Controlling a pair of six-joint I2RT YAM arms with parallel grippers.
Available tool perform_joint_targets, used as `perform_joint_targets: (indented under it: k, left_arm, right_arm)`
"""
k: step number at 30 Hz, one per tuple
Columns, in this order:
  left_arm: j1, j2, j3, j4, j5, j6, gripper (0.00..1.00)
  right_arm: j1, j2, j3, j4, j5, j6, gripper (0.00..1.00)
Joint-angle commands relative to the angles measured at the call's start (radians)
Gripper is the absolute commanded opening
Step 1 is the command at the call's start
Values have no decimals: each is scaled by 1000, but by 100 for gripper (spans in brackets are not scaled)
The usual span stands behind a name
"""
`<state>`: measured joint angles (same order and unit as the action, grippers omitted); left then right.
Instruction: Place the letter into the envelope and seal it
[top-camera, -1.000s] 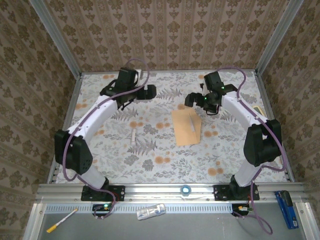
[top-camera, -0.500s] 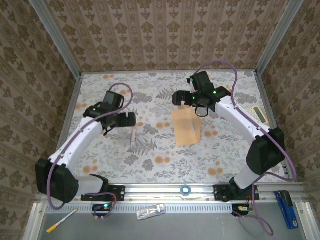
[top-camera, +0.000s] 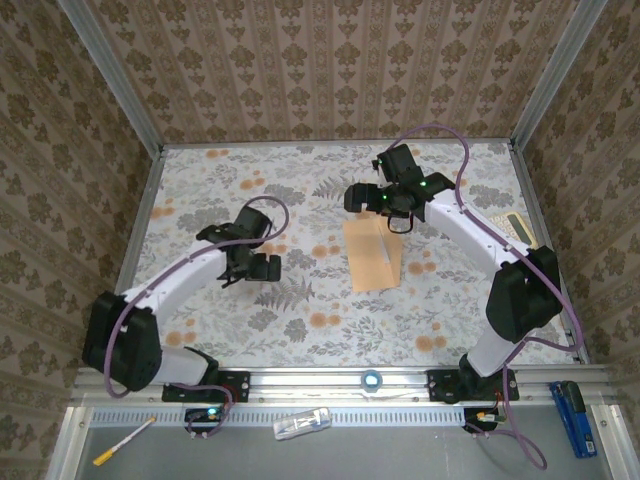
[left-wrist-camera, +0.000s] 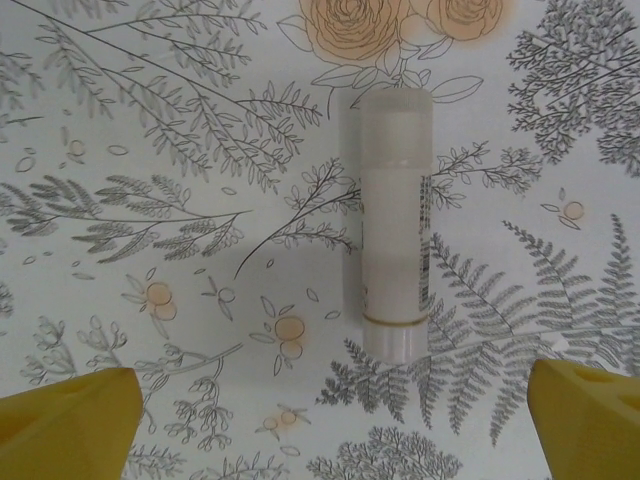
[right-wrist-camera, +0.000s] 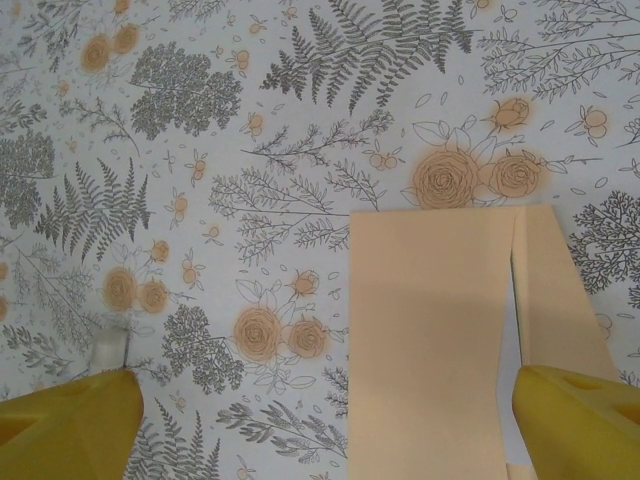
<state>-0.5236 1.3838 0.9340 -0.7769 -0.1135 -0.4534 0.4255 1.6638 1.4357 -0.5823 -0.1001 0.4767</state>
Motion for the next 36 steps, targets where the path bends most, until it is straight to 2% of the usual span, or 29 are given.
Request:
perform_joint_targets:
  k: [1, 6, 14, 36]
  left_arm:
    - [-8, 53, 13, 46, -21, -15, 95]
    - [-11, 146, 45, 62, -10, -5, 87]
    - [-12, 206, 57, 106, 11, 0, 71]
    - [-10, 280, 57, 176, 29, 9, 39]
  right_arm:
    - [-1, -2, -25, -4, -6, 18, 96]
    - [-5, -3, -32, -5, -4, 25, 95]
    - [-26, -12, -45, -13, 0, 31, 94]
    - [-59, -16, -70, -15, -6, 40, 93]
